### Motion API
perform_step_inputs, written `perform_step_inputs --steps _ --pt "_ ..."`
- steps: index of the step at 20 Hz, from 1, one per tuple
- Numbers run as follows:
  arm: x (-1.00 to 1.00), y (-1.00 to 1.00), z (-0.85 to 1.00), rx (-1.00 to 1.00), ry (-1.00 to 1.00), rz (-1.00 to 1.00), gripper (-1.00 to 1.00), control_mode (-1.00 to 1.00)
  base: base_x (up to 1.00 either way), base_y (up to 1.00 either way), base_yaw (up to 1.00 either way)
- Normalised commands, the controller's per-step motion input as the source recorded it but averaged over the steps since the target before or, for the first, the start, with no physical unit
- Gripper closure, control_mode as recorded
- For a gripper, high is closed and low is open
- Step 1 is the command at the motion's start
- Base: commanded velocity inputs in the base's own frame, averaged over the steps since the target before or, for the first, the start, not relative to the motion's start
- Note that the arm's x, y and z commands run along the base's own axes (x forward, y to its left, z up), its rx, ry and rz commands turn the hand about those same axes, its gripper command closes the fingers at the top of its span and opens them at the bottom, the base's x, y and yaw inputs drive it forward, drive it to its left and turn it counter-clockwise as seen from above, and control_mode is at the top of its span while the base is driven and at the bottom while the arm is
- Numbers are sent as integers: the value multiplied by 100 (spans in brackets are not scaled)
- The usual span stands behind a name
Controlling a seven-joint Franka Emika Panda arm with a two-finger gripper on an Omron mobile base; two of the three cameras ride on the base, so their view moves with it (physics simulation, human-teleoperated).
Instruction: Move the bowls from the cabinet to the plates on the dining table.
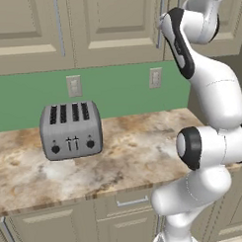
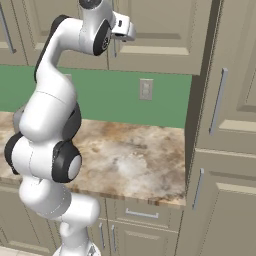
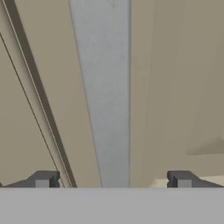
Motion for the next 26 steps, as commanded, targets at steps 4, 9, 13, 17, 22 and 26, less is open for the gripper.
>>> perform_step_inputs --steps 4,9,13,17,22,26 --pt "0 0 0 0 0 0 100 -100 0 0 0" --pt "0 0 0 0 0 0 100 -100 0 0 0" --pt "-1 -3 0 0 0 0 100 -100 0 0 0" --pt "-28 -36 -7 0 -4 -4 100 -100 0 0 0" --pt "-22 -34 -5 0 -7 -2 100 -100 0 0 0" --pt "-16 -32 -5 0 -9 0 100 -100 0 0 0"
